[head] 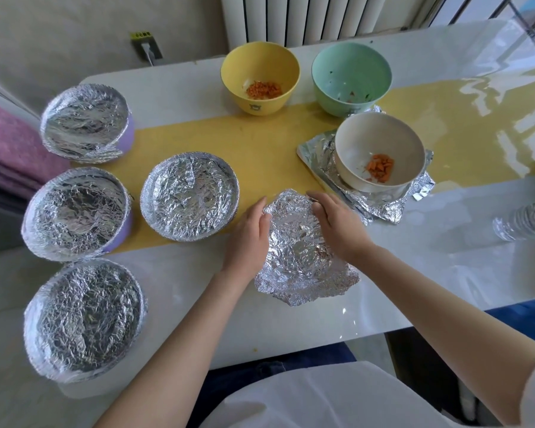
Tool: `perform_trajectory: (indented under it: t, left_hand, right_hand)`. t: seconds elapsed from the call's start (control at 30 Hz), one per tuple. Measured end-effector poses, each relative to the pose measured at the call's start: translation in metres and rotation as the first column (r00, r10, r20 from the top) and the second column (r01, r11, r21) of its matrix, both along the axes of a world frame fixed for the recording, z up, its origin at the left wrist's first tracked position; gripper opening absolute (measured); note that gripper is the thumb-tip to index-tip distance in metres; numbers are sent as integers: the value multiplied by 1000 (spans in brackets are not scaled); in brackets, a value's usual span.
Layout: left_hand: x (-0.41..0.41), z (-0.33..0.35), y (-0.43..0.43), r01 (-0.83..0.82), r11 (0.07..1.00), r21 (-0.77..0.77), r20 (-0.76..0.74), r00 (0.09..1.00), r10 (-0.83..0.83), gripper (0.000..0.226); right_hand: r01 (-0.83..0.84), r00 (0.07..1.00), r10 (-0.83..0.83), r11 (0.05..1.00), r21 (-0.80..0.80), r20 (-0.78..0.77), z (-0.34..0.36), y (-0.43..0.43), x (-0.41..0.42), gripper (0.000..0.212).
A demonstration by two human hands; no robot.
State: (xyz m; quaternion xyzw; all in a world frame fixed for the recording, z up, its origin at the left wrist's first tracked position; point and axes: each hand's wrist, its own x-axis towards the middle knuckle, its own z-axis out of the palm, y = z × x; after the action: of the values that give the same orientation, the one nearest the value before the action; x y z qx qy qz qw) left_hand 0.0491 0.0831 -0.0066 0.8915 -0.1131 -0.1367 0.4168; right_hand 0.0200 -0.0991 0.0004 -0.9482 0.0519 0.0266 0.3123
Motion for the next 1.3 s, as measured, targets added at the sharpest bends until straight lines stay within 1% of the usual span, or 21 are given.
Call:
perform_trajectory:
  t: [0.1,0.17,0.2,0.3,0.4,0.47,0.53,0.6,0.63,0.7,0.77,0.83,0.9,1.0,1.03,1.1,1.17,1.23,1.3]
  left_hand:
    - [8,6,-4,70,997,30,74,995,-72,42]
    - [16,8,-7,113,993,41,75,990,-116,41]
    - [19,10,-7,129,990,50,51,990,-131,40]
    - [20,18,-8,112,993,46,-24,994,-111,36]
    - [15,26,-9,82,997,4,-19,997,-81,34]
    - [14,28,-9,73,997,-8,-10,997,-73,32]
    - [13,25,-9,57,998,-3,-17,998,-57,32]
    - [10,19,-8,19,1000,5,-32,999,-19,32]
    - [7,16,-7,-16,1000,3,-40,999,16,33]
    - [-7,11,-4,-120,993,22,-33,992,120,35]
    - [-27,10,1,-221,973,61,11,975,220,36]
    - [-45,11,6,-271,960,69,17,963,270,34]
    - [-55,12,11,-302,952,43,-60,951,304,25]
    - [-66,13,19,-337,940,52,-197,919,341,4]
    - [-70,13,22,-337,939,64,-206,916,343,4]
    - [-75,14,27,-335,939,80,-167,924,344,10]
    - [-74,15,30,-306,951,50,-13,952,307,9]
    - [-66,13,28,-210,978,-5,137,968,209,21]
    - [-56,10,20,-98,995,15,202,975,93,31]
  right_hand:
    - [-92,996,92,996,-10,-2,3,1,14,42]
    - [-142,989,142,990,-2,-52,4,4,19,40]
    - [-156,985,155,988,-16,-73,4,5,20,40]
    - [-149,988,145,987,-65,-59,3,6,20,37]
    - [-128,992,127,987,-94,-16,1,6,20,35]
    - [-128,992,126,987,-92,-30,0,6,21,34]
    - [-153,986,147,985,-84,-78,2,3,24,34]
    - [-180,979,167,978,-109,-116,5,0,25,37]
    - [-165,982,152,979,-121,-111,6,0,25,39]
    - [-93,995,88,988,-119,-49,10,2,21,40]
    - [-46,999,46,993,-113,3,15,6,13,39]
    - [-31,999,33,994,-103,24,19,12,3,38]
    - [-32,999,35,995,-99,27,19,20,-6,37]
    - [-52,998,55,993,-107,23,14,33,-18,39]
    - [-61,998,64,991,-122,19,12,37,-22,41]
    - [-85,995,92,981,-175,30,8,43,-31,45]
    - [-104,992,117,967,-233,41,4,45,-39,47]
    - [-115,990,135,944,-309,46,1,45,-44,49]
    - [-112,990,136,929,-354,43,-2,42,-46,52]
